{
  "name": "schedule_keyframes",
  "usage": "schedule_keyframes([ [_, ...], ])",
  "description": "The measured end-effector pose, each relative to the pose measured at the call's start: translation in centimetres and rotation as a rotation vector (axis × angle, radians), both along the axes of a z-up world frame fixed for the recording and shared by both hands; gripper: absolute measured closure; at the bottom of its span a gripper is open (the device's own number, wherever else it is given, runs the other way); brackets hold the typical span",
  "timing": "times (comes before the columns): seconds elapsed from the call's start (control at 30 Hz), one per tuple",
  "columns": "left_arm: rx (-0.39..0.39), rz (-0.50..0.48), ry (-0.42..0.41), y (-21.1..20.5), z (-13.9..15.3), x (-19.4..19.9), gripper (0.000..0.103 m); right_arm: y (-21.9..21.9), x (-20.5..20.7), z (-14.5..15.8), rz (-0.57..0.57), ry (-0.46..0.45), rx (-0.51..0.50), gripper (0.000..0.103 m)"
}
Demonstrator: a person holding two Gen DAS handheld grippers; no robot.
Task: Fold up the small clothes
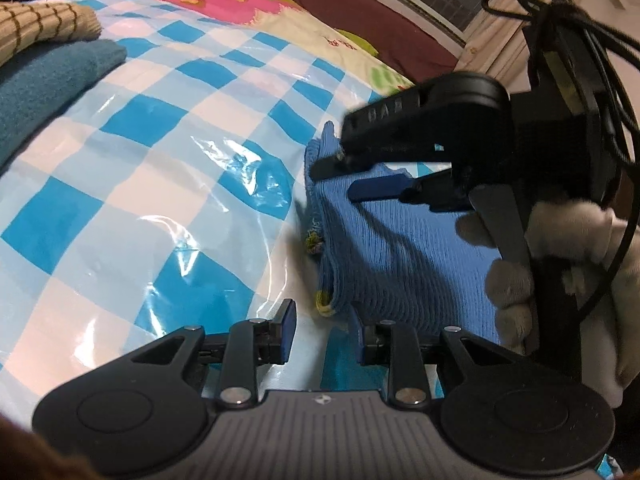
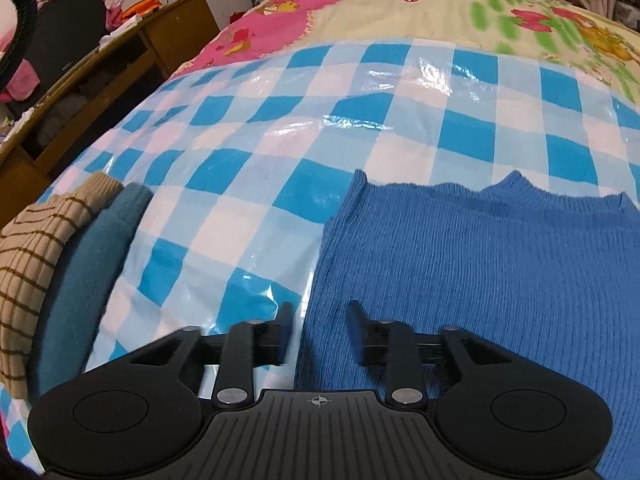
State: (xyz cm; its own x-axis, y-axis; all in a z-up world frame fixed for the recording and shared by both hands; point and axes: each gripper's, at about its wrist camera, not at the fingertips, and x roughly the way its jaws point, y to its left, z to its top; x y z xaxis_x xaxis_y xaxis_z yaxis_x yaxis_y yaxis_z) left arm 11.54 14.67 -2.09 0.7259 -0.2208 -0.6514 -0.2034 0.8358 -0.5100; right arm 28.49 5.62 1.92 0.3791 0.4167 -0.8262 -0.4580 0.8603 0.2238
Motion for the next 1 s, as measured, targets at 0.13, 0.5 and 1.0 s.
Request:
schedule_keyframes([
  [0.13, -0.034, -0.015, 0.013, 0.1, -0.7, 0.5, 0.070, 1.4, 0.2, -0.2, 0.009, -0.026, -0.069, 0.057],
  [0.5, -0.073, -0.042, 0.011, -0.4, -1.6, 1.4, 0.067, 5.2, 1.0, -1.9, 0.029, -0.072, -0.311, 0.054],
  [1.0, -0.056, -0.031, -0.012, -1.1, -1.7, 2.1, 0.065, 6.5, 0.7, -2.6, 0.159, -0.076, -0.491, 0.073],
])
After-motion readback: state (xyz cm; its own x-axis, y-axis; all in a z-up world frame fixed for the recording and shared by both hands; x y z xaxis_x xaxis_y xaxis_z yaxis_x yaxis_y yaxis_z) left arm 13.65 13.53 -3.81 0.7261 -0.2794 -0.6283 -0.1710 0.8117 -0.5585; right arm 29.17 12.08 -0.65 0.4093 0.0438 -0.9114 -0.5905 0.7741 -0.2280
